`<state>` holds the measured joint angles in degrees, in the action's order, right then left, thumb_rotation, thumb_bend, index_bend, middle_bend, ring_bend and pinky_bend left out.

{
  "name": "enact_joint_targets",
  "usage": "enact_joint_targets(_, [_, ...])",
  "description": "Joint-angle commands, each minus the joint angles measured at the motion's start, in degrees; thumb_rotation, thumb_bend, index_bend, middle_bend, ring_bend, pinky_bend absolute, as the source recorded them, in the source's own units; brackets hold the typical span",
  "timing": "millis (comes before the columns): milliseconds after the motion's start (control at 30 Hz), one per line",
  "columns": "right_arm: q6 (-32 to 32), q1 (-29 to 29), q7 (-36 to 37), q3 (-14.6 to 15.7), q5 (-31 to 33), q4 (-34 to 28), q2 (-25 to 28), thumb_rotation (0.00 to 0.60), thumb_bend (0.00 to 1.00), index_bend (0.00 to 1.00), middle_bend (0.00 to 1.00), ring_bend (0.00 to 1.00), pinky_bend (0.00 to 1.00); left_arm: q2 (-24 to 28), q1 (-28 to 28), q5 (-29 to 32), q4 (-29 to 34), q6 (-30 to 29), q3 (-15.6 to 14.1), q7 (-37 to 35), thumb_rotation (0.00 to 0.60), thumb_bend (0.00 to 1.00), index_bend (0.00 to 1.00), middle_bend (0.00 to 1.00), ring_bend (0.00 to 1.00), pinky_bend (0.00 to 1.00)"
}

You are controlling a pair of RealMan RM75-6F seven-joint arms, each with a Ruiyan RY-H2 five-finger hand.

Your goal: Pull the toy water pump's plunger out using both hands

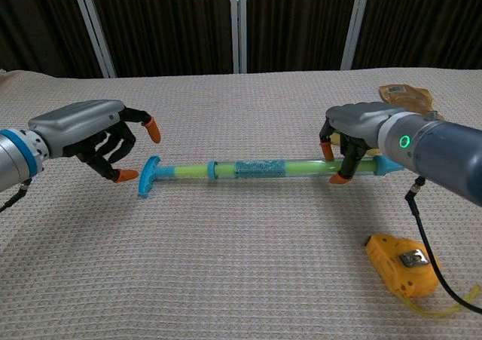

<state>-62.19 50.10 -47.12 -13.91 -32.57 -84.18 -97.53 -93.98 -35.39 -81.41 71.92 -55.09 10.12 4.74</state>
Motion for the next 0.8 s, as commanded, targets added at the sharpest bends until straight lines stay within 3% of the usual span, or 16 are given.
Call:
enact_joint_targets(33, [-0.13,0.12,0.00,0.00,0.21,-0.06,-0.05,0.600,0.52,0.72,1.00,1.00,1.00,-2.67,-2.00,2.04,-2.44,1.92,0.83,0.64,0.600,0.33,0.34,0.77,0.77,0.96])
enact_joint_targets(300, [0.04,0.38,0.54,0.02,0.78,0.42,-0.22,0.600,0.52,0.72,1.00,1.00,1.00,-6.37,-4.73,6.62,-6.39,5.63,1.71,1.88,0.600,0.34,0.35,0.77,0.78,0.98])
enact_joint_targets(800, [0.14,0.69,1.19,0.30,0.79,0.29,0.09,0.600,0.52,0.72,1.00,1.00,1.00,-8.88,-7.19,9.89,-8.87,7.04,1.90,3.39,0.600,0.37,0.37,0.77,0.79,1.00])
